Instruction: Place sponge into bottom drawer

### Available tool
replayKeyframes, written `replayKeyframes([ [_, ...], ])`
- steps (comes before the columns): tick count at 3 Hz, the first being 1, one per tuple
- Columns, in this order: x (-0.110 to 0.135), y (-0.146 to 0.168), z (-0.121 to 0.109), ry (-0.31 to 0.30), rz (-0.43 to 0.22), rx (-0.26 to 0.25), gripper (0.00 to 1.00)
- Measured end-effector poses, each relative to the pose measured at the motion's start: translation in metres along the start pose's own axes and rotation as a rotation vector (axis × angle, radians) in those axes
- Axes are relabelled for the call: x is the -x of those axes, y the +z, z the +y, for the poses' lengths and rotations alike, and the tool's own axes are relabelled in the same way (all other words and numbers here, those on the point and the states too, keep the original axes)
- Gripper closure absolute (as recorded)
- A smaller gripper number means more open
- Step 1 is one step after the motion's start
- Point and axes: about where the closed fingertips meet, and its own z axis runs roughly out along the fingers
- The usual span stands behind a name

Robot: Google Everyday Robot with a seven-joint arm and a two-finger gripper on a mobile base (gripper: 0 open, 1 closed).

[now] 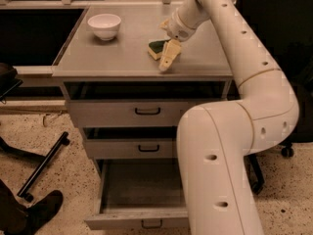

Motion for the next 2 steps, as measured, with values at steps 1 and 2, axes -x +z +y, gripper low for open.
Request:
replayKeyframes([
  [1,0.0055,-0.0081,-0.0084,-0.010,-0.008,-0.030,0.00],
  [2,0.0054,-0.0070,-0.0083,-0.009,-0.009,-0.029,0.00],
])
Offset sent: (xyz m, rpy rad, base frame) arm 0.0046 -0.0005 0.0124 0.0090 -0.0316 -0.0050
